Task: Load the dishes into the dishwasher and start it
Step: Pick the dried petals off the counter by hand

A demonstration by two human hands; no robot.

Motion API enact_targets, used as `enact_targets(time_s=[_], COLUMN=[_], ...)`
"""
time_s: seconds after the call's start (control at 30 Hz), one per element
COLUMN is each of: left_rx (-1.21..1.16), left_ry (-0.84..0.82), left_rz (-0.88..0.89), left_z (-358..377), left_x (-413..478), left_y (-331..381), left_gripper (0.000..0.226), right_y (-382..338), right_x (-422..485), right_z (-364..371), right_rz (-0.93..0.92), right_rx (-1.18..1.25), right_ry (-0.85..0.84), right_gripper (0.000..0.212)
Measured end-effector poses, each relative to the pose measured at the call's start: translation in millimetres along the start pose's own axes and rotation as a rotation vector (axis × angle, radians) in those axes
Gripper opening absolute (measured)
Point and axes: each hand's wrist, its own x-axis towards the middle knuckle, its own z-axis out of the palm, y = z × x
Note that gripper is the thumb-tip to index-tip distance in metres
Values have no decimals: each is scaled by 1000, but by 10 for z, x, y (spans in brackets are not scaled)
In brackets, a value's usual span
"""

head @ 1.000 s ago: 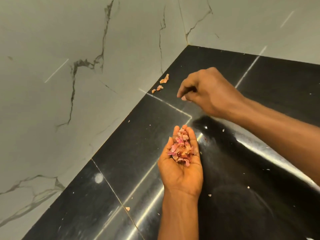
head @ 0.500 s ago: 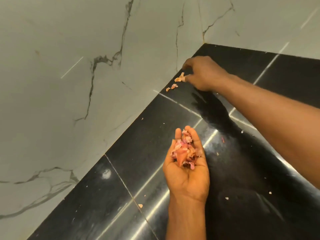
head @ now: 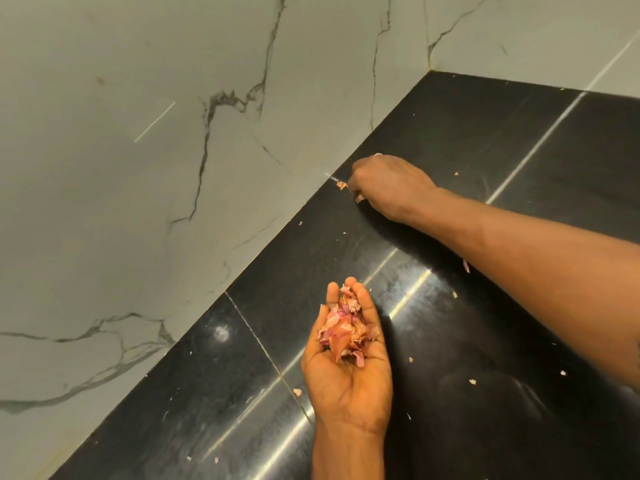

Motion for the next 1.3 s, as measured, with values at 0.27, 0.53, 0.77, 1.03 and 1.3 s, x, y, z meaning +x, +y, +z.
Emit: enact_targets(time_s=[0.27, 0.53, 0.77, 1.03, 1.3], left_rx=[45, -62, -43, 91, 81], left_ry=[9, -24, -69, -34, -59], left_rz=[25, 34, 69, 59, 18], left_z=[-63, -68, -82, -407, -721], left_x=[-32, 51, -187, -696, -1328], left_y=[6, -12, 217, 370, 439], left_gripper=[29, 33, 31, 29, 28], right_y=[-505, -841, -312, -96, -681], right_x=[-1171, -962, 72, -1174, -2352], right_z=[-553, -648, 68, -148, -220], right_rz=[118, -26, 52, -80, 182], right_rx=[543, 484, 30, -42, -56], right_ry=[60, -11, -205, -51, -35], right_gripper=[14, 32, 45, 22, 20])
